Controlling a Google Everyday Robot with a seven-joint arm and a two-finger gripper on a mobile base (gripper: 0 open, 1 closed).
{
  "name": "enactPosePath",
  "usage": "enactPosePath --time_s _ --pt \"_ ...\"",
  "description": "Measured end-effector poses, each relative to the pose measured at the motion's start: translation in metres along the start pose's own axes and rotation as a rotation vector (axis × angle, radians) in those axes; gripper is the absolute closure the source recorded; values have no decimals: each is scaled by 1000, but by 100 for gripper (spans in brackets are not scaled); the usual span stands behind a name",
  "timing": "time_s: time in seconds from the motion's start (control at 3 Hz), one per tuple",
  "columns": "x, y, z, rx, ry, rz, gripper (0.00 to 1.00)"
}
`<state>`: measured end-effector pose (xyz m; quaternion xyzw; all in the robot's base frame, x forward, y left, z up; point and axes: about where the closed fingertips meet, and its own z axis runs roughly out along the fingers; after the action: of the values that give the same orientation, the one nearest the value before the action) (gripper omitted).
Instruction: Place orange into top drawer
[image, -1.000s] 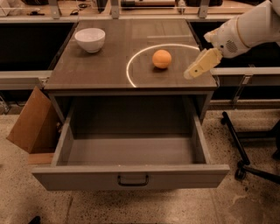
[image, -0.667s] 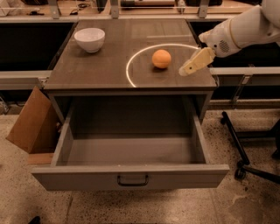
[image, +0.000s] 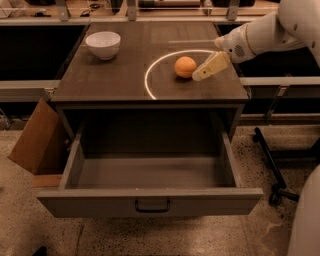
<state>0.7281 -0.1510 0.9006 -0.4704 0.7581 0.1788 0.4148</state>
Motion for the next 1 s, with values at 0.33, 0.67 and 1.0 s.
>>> enactPosePath --time_s 0.33,0.67,1.0 --pt "-5 -10 28 -4 -11 16 0" --pt "-3 -15 41 -6 0 26 0" --pt "-4 -15 53 -13 17 21 0"
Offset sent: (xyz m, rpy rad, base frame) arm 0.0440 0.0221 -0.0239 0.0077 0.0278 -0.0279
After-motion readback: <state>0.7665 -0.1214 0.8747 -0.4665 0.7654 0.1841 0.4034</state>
